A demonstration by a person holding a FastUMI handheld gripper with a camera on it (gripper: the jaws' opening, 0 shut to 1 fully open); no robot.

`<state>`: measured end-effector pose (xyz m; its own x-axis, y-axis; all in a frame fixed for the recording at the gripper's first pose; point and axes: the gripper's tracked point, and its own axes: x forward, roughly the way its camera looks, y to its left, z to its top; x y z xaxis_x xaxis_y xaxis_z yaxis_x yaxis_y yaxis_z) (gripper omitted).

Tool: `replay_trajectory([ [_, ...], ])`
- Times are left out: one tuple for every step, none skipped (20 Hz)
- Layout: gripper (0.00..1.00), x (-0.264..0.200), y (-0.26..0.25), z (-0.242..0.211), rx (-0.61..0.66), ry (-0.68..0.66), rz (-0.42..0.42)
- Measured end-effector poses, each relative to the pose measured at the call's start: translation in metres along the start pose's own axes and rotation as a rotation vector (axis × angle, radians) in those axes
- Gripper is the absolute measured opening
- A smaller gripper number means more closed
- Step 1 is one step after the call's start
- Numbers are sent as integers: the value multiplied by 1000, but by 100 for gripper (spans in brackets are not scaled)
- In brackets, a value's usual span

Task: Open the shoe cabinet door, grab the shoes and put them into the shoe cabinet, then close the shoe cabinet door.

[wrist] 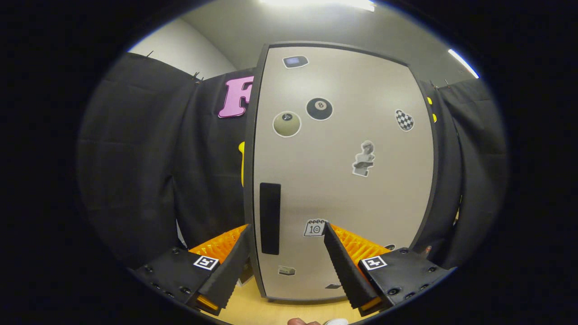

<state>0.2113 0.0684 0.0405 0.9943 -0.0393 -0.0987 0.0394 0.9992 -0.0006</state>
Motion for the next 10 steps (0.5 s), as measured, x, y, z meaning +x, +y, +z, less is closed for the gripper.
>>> replay_trajectory([
  [99, 9, 2, -2, -5, 5, -6],
  [99, 17, 3, -5, -9, 11, -12],
  [98, 25, 4, -7, -11, 18, -17],
  [98, 33, 5, -11, -12, 29, -23],
  [98, 39, 6, -15, -13, 41, -27],
  [98, 44, 5, -18, -14, 52, -31],
  [99, 49, 6, -21, -15, 63, -32],
  [99, 53, 6, -24, -13, 73, -36],
  [99, 55, 6, -26, -10, 82, -39],
  [99, 59, 8, -28, -5, 93, -35],
])
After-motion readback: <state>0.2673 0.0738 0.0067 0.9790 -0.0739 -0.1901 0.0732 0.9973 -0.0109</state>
